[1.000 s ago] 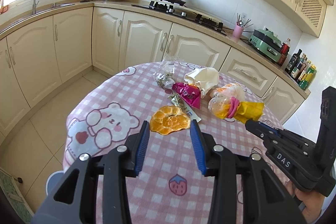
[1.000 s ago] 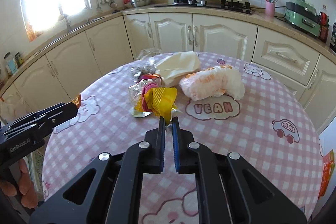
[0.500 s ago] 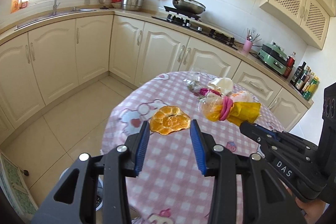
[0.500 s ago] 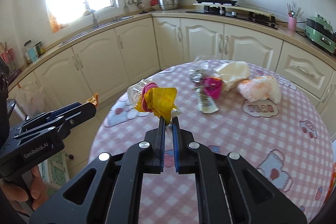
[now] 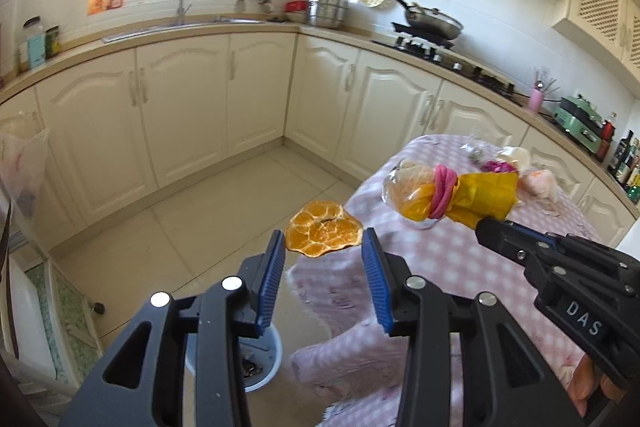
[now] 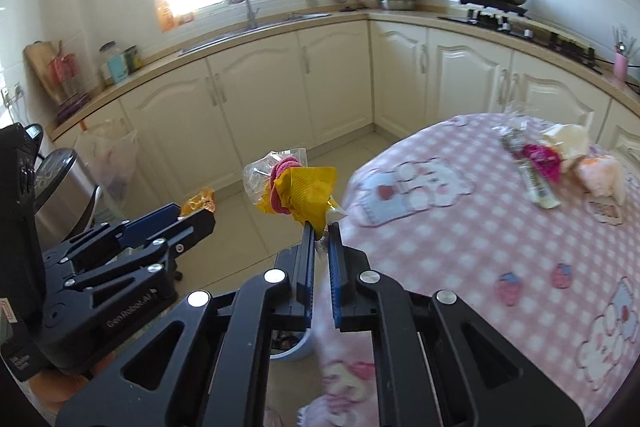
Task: Collect trash
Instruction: 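Carry the yellow-wrapped bottle over the blue bin and open the right tool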
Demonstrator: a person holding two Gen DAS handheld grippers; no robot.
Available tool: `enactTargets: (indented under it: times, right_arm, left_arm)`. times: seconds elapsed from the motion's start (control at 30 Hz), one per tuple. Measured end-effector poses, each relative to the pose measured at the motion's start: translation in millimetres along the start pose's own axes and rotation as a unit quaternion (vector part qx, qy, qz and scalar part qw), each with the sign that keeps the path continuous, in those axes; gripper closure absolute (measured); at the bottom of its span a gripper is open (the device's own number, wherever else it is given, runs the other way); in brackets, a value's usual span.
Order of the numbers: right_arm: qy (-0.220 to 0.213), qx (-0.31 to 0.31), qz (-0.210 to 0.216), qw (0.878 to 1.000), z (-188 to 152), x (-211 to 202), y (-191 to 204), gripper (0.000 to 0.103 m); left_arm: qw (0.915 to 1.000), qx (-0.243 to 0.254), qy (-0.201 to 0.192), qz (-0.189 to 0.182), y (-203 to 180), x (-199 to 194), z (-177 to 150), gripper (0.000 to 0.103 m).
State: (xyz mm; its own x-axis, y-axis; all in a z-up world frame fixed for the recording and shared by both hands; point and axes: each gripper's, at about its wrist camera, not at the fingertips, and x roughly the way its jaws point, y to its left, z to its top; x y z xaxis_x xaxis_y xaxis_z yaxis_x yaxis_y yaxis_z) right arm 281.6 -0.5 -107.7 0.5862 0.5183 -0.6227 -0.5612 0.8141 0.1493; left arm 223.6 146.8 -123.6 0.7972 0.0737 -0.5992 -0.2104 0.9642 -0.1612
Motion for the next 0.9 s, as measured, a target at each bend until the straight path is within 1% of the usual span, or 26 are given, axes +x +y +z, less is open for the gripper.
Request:
enactTargets:
  times: [0.17,0.3,0.47,0.57,0.63,0.7,0.9]
  right_arm:
    - [0.030,-0.014,0.027,0.999,-8,39,38,0.097]
    - [0.056,-0.021,0.042,0.997,-17,72,60,0.097]
    - [0.083,-0.029,0.052,0.995,-25,108,77,0.097]
    - [0.093,-0.029,0.052,0.994,-26,126,82,0.097]
    - [0.099,-0.027,0.052,0.993,-27,137,84,0.097]
    - [0.105,-0.026,0.051,0.993,-28,146,84,0.097]
    - [0.118,-0.022,0.048,0.992,-33,166,86,0.097]
  left_arm:
    - [0.9989,-0.034,0.027,0.021,51,19,-20,0.064]
    - [0.9966,-0.056,0.051,0.033,81,39,-35,0.064]
    - [0.9927,-0.072,0.081,0.052,111,68,-52,0.064]
    - [0.9906,-0.084,0.094,0.053,128,85,-57,0.063]
    - [0.9891,-0.093,0.101,0.052,136,98,-58,0.057]
    - [0.9883,-0.097,0.105,0.054,141,106,-58,0.042]
    - [0.9862,-0.103,0.113,0.064,150,121,-63,0.037]
